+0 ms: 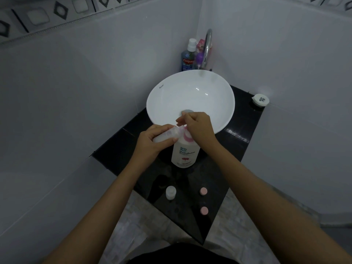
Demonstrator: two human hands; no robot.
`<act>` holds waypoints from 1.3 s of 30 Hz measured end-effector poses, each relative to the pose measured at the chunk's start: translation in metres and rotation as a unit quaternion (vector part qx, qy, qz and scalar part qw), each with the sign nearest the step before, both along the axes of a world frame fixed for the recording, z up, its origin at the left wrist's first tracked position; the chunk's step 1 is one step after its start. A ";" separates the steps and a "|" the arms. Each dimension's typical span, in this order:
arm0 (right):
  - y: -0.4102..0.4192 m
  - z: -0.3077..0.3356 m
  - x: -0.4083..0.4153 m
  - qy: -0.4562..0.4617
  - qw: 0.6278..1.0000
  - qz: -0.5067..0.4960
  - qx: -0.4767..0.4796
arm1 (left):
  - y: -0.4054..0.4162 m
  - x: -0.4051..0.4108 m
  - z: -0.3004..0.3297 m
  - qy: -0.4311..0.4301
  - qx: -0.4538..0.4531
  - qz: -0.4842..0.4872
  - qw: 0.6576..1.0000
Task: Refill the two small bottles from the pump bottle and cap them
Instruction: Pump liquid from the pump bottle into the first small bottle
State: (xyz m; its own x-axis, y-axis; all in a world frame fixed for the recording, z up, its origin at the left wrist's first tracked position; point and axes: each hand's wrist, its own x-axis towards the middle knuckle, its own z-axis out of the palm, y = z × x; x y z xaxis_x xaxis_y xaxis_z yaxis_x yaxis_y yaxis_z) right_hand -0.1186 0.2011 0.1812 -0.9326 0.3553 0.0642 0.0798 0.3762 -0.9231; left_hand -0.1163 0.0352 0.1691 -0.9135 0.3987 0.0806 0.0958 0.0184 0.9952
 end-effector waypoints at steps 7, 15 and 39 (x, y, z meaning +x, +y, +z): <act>-0.003 -0.015 0.007 -0.012 1.000 -0.012 -0.021 | 0.000 -0.001 -0.007 -0.006 -0.029 -0.003 1.000; 0.000 0.001 0.003 0.003 1.000 -0.003 0.003 | 0.000 0.000 0.002 -0.001 -0.005 -0.004 1.000; -0.003 -0.017 0.010 -0.006 1.000 -0.005 -0.025 | 0.003 0.002 -0.003 -0.034 -0.005 -0.001 0.999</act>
State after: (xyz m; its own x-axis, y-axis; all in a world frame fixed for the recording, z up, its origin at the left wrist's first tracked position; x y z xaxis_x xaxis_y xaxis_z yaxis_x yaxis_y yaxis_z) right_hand -0.1085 0.1978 0.1646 -0.9293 0.3675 0.0353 0.0943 0.3288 -0.9397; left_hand -0.1144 0.0378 0.1660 -0.9157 0.4016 0.0149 0.0287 0.0284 0.9992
